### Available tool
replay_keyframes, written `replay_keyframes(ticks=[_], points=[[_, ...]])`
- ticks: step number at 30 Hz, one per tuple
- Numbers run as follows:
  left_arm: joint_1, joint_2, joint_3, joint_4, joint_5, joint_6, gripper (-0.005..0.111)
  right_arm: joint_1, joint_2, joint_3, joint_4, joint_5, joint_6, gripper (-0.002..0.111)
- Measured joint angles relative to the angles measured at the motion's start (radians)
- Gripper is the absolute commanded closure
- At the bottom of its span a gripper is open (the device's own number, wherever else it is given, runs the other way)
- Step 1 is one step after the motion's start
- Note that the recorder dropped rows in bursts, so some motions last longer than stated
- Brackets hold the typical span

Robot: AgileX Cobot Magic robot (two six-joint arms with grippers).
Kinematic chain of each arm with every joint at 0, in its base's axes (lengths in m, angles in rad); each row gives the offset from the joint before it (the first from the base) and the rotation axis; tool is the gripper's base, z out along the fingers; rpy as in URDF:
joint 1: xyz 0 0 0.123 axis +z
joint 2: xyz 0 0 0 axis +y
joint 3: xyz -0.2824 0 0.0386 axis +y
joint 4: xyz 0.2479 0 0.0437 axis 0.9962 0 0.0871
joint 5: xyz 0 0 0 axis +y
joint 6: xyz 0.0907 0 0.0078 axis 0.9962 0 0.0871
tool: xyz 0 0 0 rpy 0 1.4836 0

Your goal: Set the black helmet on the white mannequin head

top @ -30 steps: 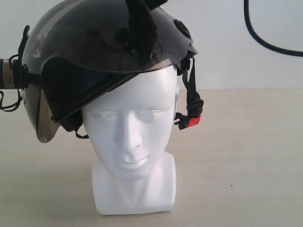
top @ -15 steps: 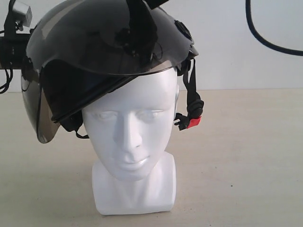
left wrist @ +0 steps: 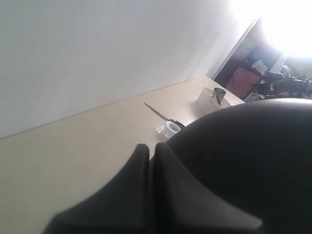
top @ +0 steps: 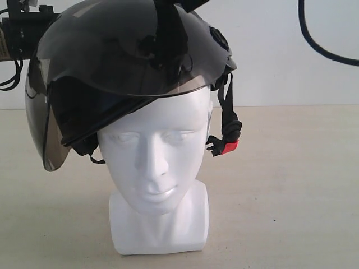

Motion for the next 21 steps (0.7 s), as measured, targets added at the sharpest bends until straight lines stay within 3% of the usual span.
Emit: replay_keyframes(ticks=[7,21], points=[[0.027,0.000,0.000,0.014,-0.026,0.011,0.102,0.000,0.000,0.000,-0.004,0.002,0.008,0.108],[0.209,0.000,0.021,0.227,-0.078,-0.054,0.102,0.000,-0.004,0.000,-0.002,0.018,0.016,0.108]])
